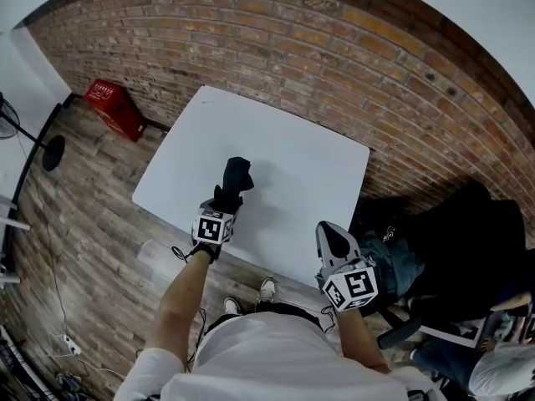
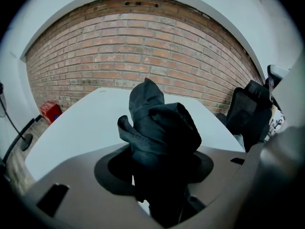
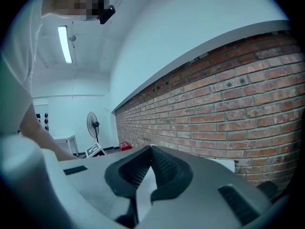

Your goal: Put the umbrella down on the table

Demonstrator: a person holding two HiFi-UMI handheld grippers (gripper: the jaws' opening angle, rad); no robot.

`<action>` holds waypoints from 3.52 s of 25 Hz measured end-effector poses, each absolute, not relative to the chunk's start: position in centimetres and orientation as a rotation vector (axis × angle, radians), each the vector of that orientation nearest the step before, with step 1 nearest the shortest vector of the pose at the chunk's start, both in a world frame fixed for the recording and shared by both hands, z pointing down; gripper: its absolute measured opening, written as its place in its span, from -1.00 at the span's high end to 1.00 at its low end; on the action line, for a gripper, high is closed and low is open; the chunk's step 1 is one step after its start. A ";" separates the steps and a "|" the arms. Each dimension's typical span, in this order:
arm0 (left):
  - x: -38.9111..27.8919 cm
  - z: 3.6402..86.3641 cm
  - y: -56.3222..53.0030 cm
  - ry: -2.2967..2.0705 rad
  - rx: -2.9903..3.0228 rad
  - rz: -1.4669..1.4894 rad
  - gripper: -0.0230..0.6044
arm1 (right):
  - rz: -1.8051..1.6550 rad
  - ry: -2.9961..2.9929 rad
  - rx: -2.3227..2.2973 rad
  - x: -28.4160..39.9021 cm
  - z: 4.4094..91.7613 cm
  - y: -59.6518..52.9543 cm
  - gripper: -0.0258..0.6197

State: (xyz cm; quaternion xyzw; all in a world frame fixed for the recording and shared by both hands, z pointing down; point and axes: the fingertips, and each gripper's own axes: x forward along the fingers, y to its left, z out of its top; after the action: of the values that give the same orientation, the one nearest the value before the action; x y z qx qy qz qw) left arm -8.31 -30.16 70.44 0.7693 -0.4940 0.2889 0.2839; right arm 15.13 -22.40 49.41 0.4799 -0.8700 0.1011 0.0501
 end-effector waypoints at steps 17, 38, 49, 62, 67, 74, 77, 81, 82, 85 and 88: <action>-7.3 72.5 -32.0 -1.317 2.012 0.897 0.14 | 0.321 -2.636 1.476 16.5 49.9 -23.0 0.86; -7.5 74.9 -33.5 -1.366 2.019 0.960 0.11 | 0.342 -2.604 1.497 18.1 50.2 -23.9 0.86; -7.4 75.7 -32.0 -1.271 2.012 1.054 -0.19 | 0.340 -2.631 1.469 17.3 50.2 -24.2 0.86; -7.1 75.0 -30.5 -1.257 2.039 1.017 -0.30 | 0.327 -2.643 1.472 16.9 50.0 -22.6 0.86; -7.4 74.4 -29.6 -1.267 2.048 1.010 -0.29 | 0.317 -2.656 1.466 16.3 49.8 -21.6 0.86; -7.9 73.7 -28.4 -1.281 2.077 0.973 -0.29 | 0.299 -2.657 1.485 16.0 49.2 -19.7 0.86; -8.1 72.2 -27.9 -1.290 2.103 0.954 -0.29 | 0.284 -2.662 1.486 15.7 48.8 -18.7 0.86; -8.9 70.0 -27.4 -1.315 2.128 0.878 -0.28 | 0.279 -2.664 1.497 14.9 48.4 -17.4 0.86; -9.2 69.5 -27.2 -1.327 2.132 0.860 -0.24 | 0.277 -2.668 1.495 14.6 48.3 -17.1 0.86; -10.4 67.7 -26.5 -1.381 2.132 0.798 -0.05 | 0.275 -2.674 1.487 13.8 48.1 -16.1 0.86; -11.4 65.8 -25.7 -1.408 2.133 0.701 0.28 | 0.262 -2.686 1.463 12.7 47.8 -15.1 0.86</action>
State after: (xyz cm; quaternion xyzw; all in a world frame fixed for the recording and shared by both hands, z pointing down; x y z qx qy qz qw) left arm -11.37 -25.66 65.84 0.7806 -0.5155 0.2564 0.2433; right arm 12.71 -15.11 47.79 0.4762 -0.8744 0.0854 0.0358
